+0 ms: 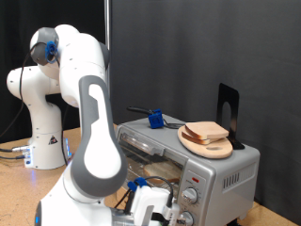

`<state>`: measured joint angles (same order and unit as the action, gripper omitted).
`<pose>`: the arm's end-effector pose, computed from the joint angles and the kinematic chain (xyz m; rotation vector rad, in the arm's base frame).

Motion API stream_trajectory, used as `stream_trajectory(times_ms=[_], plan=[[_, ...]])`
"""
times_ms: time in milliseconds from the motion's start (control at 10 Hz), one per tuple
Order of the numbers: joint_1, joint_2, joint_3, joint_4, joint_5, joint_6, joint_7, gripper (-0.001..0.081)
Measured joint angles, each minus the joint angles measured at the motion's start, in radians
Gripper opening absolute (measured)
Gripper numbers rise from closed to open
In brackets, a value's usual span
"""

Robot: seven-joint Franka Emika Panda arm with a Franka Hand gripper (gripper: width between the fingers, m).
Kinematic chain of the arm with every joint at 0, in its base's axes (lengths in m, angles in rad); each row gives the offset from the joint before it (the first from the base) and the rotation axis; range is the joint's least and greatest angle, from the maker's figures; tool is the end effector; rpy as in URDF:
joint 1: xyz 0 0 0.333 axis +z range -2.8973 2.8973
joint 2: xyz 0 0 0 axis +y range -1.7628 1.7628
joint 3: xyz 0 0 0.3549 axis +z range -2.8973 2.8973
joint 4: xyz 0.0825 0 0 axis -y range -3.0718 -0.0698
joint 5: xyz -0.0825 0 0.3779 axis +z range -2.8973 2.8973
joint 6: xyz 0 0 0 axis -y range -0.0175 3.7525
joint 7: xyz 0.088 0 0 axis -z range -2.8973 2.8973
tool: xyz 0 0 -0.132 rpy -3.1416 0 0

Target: Make a piece of toast with the oven

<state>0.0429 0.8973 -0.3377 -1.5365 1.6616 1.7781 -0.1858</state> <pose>0.7243 -0.0536 0.1734 -1.6945 0.9077 0.1347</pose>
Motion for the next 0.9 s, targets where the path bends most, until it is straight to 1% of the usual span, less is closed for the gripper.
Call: stream_trajectory(times_ms=[200, 400, 500, 700, 900], plan=[[0.006, -0.001, 0.021, -0.024, 0.0, -0.018, -0.034, 0.0808], [0.007, -0.014, 0.028, -0.056, -0.002, -0.078, -0.059, 0.0808], [0.009, -0.024, 0.028, -0.074, -0.008, -0.092, -0.06, 0.0808], [0.023, -0.043, 0.027, -0.103, -0.016, -0.082, -0.06, 0.0808], [0.043, -0.044, 0.026, -0.105, -0.014, -0.034, -0.059, 0.0808]])
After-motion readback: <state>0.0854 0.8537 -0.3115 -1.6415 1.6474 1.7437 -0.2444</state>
